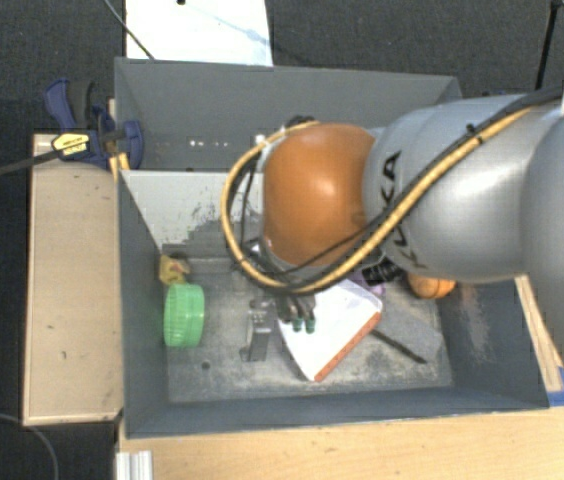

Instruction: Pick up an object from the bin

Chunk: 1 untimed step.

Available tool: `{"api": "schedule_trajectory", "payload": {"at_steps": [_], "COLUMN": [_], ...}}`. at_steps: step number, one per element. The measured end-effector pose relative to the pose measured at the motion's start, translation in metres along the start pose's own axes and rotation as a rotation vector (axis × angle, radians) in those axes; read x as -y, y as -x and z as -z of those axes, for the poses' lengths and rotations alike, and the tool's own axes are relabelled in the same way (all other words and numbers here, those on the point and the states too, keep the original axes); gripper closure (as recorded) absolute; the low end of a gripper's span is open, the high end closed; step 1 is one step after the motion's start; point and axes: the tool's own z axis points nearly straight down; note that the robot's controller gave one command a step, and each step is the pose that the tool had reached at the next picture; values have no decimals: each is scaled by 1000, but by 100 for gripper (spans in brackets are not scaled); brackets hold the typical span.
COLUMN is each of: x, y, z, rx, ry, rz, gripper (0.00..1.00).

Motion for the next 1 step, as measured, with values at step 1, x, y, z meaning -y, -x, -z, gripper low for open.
{"api": "schedule_trajectory", "payload": {"at_steps": [1], "x": [1], "y": [2], "z": [5], "rx": [8], "ry": [2], "rz": [-5], "gripper": [0]}}
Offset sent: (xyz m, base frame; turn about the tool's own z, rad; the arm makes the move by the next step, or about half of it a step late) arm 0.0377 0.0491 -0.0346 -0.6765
